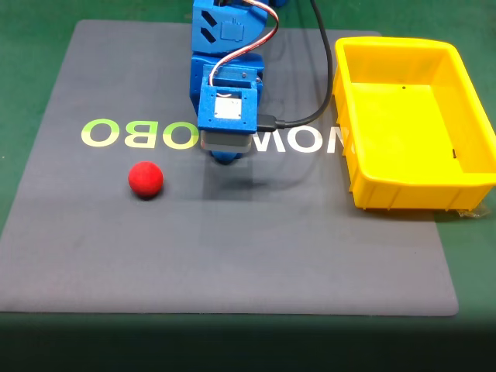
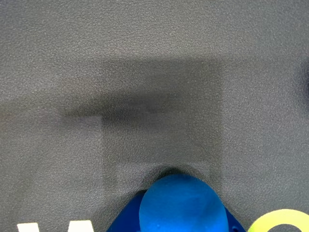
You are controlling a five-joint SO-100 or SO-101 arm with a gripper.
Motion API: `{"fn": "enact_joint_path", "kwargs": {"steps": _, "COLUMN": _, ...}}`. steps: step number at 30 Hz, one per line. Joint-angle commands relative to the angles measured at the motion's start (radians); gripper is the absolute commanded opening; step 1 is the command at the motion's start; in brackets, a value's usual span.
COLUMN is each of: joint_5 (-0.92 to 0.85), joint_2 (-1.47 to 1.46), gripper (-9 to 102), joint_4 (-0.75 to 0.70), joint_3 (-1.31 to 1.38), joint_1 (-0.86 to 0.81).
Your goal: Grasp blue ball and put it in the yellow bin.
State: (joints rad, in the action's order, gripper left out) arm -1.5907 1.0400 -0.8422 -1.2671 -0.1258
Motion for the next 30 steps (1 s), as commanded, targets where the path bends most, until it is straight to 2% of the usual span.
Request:
{"fn": "enact_joint_path", "kwargs": {"steps": 1, "joint_5": 0.015, "joint_2": 0.077, "gripper": 0, "joint_4": 0.029, "joint_3": 0.067, "joint_1": 0.012}}
{"fn": "enact_joint_path", "kwargs": {"steps": 12, "joint_5": 0.052, "joint_2": 0.402, "gripper": 0, "joint_4": 0.02, "joint_3": 0.046, "joint_1": 0.092}}
{"fn": "enact_joint_path", "kwargs": {"steps": 22, "joint_5": 0.06, "joint_2": 0.657, "gripper": 0, "joint_4": 0.02, "joint_3": -0.133, "joint_1": 0.362}}
{"fn": "enact_joint_path", "kwargs": {"steps": 30, "joint_5": 0.084, "joint_2": 0.675, "gripper": 0, "joint_4": 0.018, "joint_3": -0.195, "joint_1": 0.538}}
